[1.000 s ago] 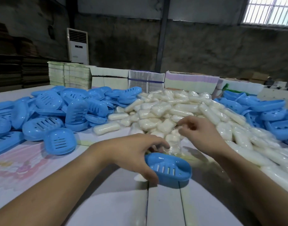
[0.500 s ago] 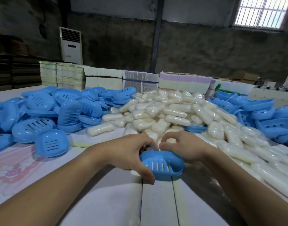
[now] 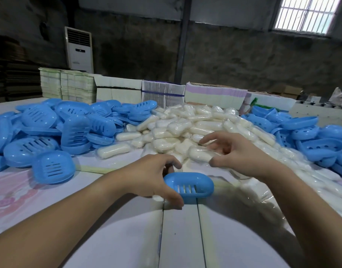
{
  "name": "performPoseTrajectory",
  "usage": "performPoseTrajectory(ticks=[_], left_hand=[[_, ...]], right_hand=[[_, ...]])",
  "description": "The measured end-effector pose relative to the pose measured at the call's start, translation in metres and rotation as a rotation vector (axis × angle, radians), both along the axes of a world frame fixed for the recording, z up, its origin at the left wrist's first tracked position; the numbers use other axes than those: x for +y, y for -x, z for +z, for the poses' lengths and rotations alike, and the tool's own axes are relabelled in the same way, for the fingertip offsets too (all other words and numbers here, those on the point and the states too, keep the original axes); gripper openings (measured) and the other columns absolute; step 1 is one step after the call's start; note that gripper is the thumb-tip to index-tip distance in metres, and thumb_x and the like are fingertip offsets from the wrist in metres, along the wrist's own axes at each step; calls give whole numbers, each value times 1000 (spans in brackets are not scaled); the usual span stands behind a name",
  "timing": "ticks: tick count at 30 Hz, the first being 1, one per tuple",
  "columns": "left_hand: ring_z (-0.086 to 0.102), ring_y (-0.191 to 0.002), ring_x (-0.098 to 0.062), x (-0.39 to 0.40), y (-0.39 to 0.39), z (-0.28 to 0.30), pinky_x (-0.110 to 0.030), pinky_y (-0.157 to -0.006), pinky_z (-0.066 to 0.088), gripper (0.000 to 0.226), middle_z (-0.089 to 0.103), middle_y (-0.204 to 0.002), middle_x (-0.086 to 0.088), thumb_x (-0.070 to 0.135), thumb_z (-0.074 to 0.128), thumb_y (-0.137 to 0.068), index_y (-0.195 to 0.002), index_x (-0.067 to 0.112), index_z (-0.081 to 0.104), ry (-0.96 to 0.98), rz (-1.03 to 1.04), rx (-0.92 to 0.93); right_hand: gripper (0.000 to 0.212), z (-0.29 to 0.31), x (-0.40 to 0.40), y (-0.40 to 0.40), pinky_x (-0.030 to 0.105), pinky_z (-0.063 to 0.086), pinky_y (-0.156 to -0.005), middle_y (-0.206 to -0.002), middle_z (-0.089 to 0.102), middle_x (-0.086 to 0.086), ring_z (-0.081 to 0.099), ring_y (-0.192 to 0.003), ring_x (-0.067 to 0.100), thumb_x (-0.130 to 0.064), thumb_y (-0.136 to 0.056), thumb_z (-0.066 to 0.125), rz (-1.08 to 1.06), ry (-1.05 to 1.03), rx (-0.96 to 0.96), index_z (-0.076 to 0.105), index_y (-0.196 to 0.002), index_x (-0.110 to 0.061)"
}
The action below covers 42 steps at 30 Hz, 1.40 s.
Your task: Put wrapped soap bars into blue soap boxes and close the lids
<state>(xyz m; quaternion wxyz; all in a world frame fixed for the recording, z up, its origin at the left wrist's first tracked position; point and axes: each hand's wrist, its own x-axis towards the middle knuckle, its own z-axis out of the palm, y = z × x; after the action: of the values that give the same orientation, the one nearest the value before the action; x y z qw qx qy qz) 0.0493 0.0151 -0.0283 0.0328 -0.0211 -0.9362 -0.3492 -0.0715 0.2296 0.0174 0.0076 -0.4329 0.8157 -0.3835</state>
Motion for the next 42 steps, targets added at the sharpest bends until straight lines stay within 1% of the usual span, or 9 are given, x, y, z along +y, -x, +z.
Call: performPoseTrajectory(ticks=[5, 9, 13, 18, 28, 31, 34, 38, 42], left_hand=[[64, -82, -14, 1, 2, 1, -17, -50, 49, 73, 63, -96, 11, 45, 96, -50, -107, 47, 51, -14, -26, 7], [64, -80, -12, 0, 1, 3, -17, -50, 49, 67, 64, -94, 12, 46, 97, -49, -101, 45, 55, -26, -28, -14], [61, -70, -5, 1, 1, 3, -15, -47, 45, 63, 64, -90, 12, 45, 97, -47, -97, 42, 59, -29, -15, -21], [62, -71, -4, 0, 0, 3, -16, -46, 46, 65, 64, -91, 14, 46, 97, -45, -97, 44, 59, -44, -13, -20], [65, -80, -11, 4, -2, 5, -20, -52, 52, 69, 66, -91, 10, 44, 98, -50, -104, 41, 57, 18, -12, 21], [66, -81, -13, 4, -2, 5, -28, -56, 56, 70, 66, -92, 9, 45, 98, -49, -105, 41, 57, 17, -4, 17], [64, -78, -10, 4, -2, 5, -17, -49, 50, 69, 66, -90, 10, 46, 98, -48, -104, 41, 58, 14, -2, 20], [64, -78, -9, 4, 0, 4, -15, -50, 48, 69, 65, -90, 10, 46, 98, -49, -104, 42, 57, 24, -6, 43], [64, -78, -6, 2, 1, 2, -16, -53, 51, 71, 65, -90, 13, 50, 96, -46, -104, 46, 55, 32, -11, 61]], right_hand=[[38, -7, -16, -23, 7, 43, -75, -98, 67, -22, 59, -95, -5, -26, -63, 71, 181, -323, 136, 65, -94, -47], [38, -3, -11, -19, 3, 38, -72, -101, 64, -31, 57, -98, -6, -24, -71, 75, 162, -268, 97, 67, -101, -46], [35, 5, 7, -9, 8, 43, -69, -95, 66, -22, 57, -91, 2, -35, -63, 75, 130, -336, 9, 72, -98, -40], [39, 6, 14, -6, 13, 44, -67, -96, 66, -11, 60, -90, 5, -47, -56, 77, 114, -385, -28, 73, -95, -50], [32, -4, -4, -10, 23, 50, -70, -88, 69, -28, 61, -85, 10, -34, -63, 84, 53, -401, 134, 70, -89, -47], [30, -3, -1, -9, 26, 51, -71, -89, 72, -21, 62, -85, 14, -35, -63, 85, 56, -390, 74, 73, -90, -44], [35, -1, 3, -7, 16, 47, -67, -88, 72, -21, 60, -80, 5, -29, -65, 88, 69, -319, 31, 73, -95, -39], [35, -3, 1, -7, 33, 52, -80, -79, 71, -9, 64, -75, 13, -28, -67, 87, 44, -339, -5, 71, -99, -32], [33, -4, -1, -9, 31, 52, -83, -78, 72, -7, 67, -83, 15, -27, -69, 86, 49, -348, 1, 72, -99, -31]])
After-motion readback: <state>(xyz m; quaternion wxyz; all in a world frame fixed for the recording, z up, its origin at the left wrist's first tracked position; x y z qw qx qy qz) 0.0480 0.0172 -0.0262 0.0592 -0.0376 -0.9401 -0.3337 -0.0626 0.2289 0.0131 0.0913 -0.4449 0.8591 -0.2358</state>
